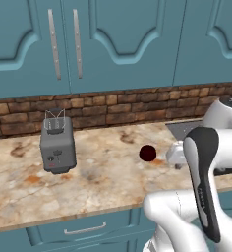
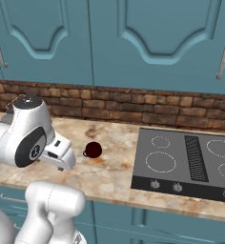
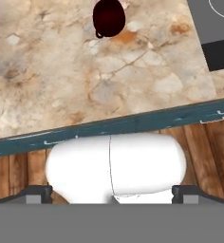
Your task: Clear the mugs and bowl far away from the sink.
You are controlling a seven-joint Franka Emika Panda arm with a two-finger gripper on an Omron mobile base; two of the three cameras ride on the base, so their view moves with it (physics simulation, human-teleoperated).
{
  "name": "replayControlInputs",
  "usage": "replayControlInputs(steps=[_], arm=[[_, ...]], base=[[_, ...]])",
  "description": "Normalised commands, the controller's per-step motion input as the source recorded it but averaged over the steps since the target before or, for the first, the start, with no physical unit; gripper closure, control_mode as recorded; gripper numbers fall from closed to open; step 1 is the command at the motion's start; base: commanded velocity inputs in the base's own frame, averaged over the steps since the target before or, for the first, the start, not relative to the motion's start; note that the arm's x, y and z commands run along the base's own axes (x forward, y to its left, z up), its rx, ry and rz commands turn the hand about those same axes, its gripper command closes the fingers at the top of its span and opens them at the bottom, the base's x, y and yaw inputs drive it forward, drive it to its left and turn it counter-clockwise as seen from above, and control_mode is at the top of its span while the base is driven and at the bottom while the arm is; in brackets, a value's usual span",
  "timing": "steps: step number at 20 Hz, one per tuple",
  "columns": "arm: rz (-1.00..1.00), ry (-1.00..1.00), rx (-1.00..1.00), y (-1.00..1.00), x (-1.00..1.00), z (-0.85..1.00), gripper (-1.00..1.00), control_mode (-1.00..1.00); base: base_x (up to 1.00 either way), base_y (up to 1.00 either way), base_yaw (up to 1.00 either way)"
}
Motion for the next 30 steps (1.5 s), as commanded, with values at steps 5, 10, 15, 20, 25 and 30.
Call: replayControlInputs(steps=[5,10,15,20,25,30], arm=[[0.00,0.00,0.00,0.00,-0.06,0.30,-1.00,-1.00],[0.00,0.01,0.00,0.00,-0.17,0.32,-1.00,-1.00],[0.00,0.00,0.00,0.00,0.00,0.00,-1.00,1.00],[0.00,0.00,0.00,0.00,0.00,0.00,-1.00,1.00],[0.00,0.00,0.00,0.00,0.00,0.00,-1.00,1.00],[0.00,0.00,0.00,0.00,0.00,0.00,-1.00,1.00]], base=[[0.00,0.00,0.00],[0.00,0.00,0.00],[-0.59,-0.24,-0.20],[-0.18,-0.24,-0.80],[0.00,0.00,-0.98],[0.00,0.00,-1.00]])
